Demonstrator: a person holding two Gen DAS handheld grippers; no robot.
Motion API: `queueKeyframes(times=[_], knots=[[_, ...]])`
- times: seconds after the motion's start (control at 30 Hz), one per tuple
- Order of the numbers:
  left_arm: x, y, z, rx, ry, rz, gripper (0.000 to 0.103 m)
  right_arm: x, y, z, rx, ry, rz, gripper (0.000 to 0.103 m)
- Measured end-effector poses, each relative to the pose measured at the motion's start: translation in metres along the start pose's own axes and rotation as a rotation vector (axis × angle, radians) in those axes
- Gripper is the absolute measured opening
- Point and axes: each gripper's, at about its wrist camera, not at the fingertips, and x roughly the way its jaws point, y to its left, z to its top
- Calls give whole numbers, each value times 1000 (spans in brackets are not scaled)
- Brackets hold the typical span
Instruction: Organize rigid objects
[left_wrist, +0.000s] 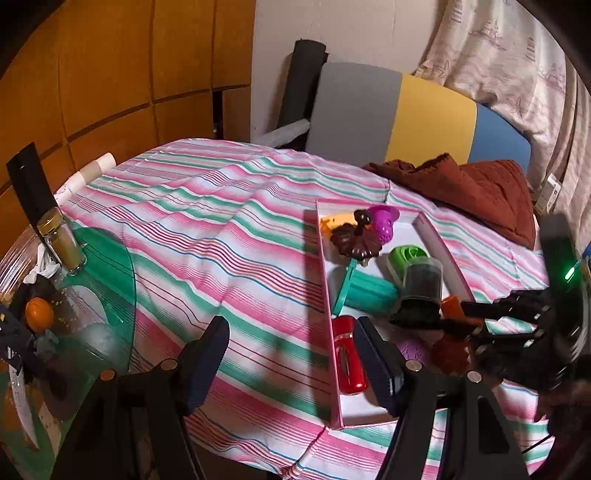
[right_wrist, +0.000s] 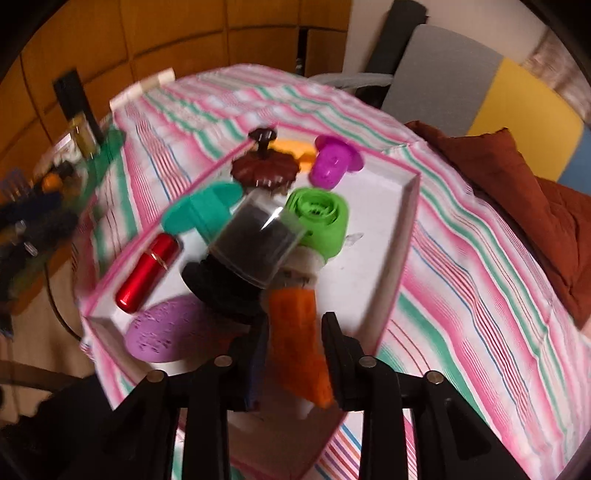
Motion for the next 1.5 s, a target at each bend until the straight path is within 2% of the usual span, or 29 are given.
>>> queueKeyframes(times=[0.07, 0.27, 0.33, 0.4, 0.47, 0.53, 0.63, 0.77, 1.1, 1.17, 1.23, 1.33, 1.5], knots=[[-3, 1, 1, 7, -21, 13, 71, 1, 0, -3, 7, -9, -21, 55], [-10, 1, 4, 3, -42, 30, 71, -22, -9, -15, 85, -74, -14, 73], [-12, 2, 4, -20, -48, 21, 72, -32, -12, -21, 131, -111, -24, 75], [-12, 1, 3, -35, -43, 65, 73, -41, -15, -28, 192, -150, -42, 76], [-13, -3, 3, -20, -44, 106, 73, -49, -17, -35, 264, -186, -77, 82], [-16, -9, 2, 6, -60, 139, 73, -58, -18, -40, 340, -223, -104, 83], [-21, -14, 1, 3, -65, 123, 73, -68, -20, -48, 430, -252, -146, 88], [-29, -25, -3, 16, -74, 84, 73, -81, -13, -52, 475, -284, -179, 88], [-31, -41, -14, 22, -49, 28, 73, -97, 11, -49, 444, -344, -251, 89], [-32, -41, -15, 26, -63, 33, 72, -99, 12, -49, 452, -356, -253, 89], [-36, -40, -16, 26, -105, 52, 66, -100, 13, -50, 453, -356, -249, 89], [-42, -40, -16, 31, -150, 62, 62, -98, 15, -50, 449, -351, -247, 89], [-46, -40, -15, 37, -176, 61, 61, -96, 18, -47, 441, -349, -263, 89]])
